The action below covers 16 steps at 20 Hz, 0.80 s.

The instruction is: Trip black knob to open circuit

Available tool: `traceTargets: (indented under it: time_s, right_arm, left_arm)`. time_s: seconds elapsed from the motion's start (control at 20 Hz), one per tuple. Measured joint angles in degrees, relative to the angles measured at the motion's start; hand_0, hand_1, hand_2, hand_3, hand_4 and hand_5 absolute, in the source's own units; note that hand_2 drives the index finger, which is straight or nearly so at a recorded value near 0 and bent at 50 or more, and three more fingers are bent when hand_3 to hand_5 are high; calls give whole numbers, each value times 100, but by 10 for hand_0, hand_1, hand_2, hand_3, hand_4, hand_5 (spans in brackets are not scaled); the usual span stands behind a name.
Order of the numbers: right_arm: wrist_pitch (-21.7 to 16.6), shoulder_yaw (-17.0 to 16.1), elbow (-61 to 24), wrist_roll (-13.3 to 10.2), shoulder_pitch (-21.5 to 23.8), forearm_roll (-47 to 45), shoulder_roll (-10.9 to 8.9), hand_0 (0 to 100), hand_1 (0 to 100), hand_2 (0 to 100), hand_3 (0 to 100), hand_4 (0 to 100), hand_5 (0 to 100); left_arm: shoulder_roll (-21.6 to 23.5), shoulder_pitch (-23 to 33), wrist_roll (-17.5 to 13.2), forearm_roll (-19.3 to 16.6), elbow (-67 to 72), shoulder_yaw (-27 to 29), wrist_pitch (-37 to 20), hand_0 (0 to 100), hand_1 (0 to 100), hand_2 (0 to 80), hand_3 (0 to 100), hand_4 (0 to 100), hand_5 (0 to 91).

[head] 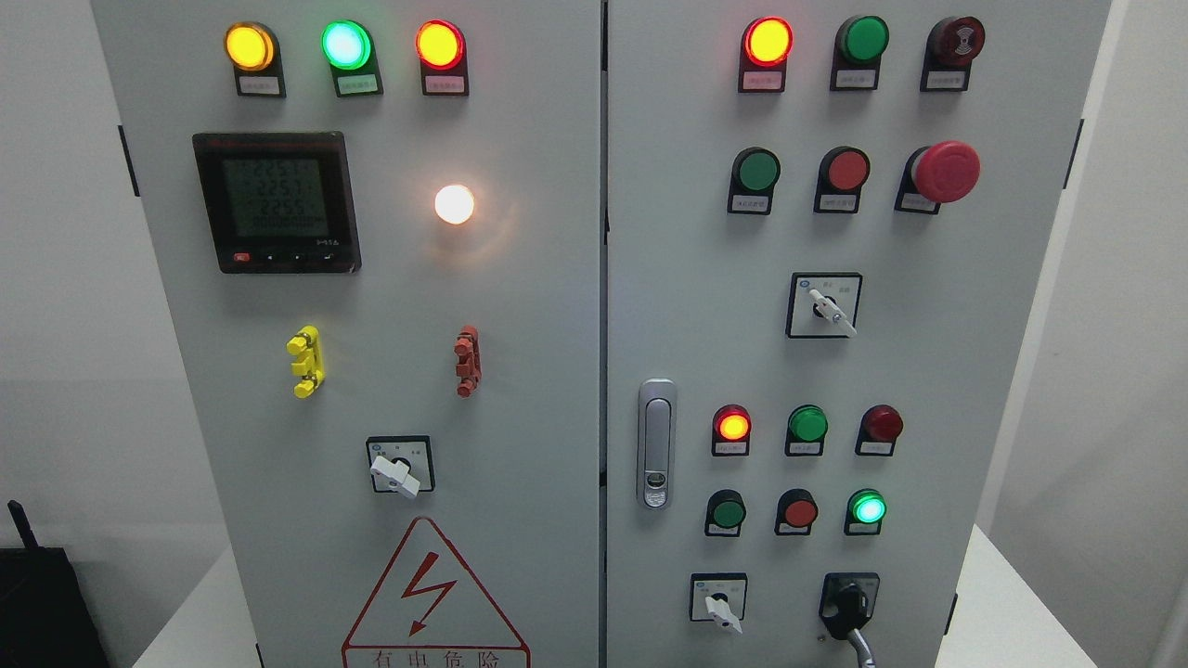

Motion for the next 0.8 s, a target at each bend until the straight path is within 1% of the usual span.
traceTargets:
  time_s: [0.8]
  right_arm:
    - [0,-9,4,0,0,4,0,132,223,23,1000,1000,1000]
  left_arm:
    - [0,0,0,0,0,0,0,120,389,0,0,0,0]
